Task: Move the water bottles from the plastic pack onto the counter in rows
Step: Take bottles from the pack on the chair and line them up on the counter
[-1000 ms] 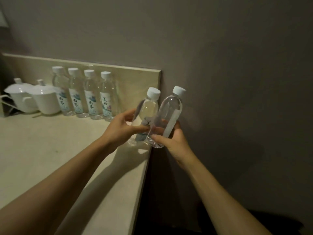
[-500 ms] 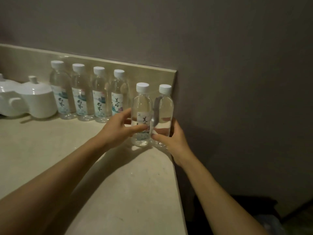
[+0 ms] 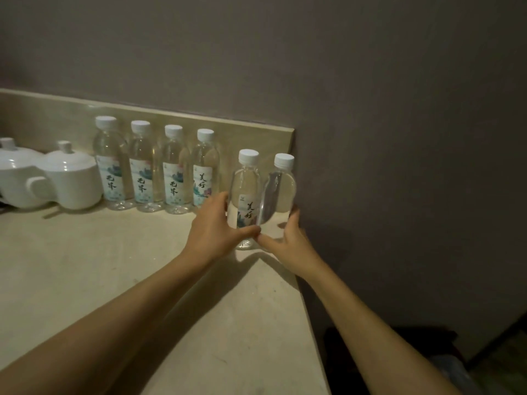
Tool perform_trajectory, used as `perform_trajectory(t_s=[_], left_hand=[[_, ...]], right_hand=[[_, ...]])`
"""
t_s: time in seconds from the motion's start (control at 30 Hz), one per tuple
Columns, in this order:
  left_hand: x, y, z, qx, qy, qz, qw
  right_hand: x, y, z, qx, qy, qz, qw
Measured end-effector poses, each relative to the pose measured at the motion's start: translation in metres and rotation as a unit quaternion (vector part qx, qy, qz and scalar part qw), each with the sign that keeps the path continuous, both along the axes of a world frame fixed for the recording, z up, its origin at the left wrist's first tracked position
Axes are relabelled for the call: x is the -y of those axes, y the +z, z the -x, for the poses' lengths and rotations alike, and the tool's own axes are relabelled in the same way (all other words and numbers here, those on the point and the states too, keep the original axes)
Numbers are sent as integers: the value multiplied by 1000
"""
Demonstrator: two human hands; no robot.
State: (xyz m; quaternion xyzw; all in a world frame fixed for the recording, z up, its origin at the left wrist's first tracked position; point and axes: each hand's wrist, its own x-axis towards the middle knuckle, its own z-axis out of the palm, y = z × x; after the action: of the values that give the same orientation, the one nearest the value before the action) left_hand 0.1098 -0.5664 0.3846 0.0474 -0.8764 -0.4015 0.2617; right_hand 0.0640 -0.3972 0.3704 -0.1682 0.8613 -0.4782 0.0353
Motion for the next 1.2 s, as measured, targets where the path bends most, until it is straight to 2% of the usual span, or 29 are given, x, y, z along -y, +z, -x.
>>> perform_trajectory(t_s=[0.07,0.17,0.27,0.37,0.5,0.6,0.77,1.2], left_hand=[[-2,-2,0,1,12,3,1000],[1,-1,0,2,-5,-11,1000],[8,-1,-2,16,-30,-33,999],[9,-3,-4,12,-22,-30,999],[4,-4,-5,-6,-1,-39,999],[-5,-7,-7,-15,35,-30,999],[-14,-13,-10,57,120,-54,990],[-11,-7,8,55,116,-29,991]], right_hand=[[-14,6,1,25,51,13,998],[-29,8,5,-6,57,-16,998],[-24,6,5,-30,17,2,999],[-3,4,0,-84,-61,-39,994],[20,4,-8,-98,-135,-54,984],[16,4,-7,-82,-111,-35,990],[4,4,0,-53,-60,-5,997],[24,4,8,-94,-107,-27,989]])
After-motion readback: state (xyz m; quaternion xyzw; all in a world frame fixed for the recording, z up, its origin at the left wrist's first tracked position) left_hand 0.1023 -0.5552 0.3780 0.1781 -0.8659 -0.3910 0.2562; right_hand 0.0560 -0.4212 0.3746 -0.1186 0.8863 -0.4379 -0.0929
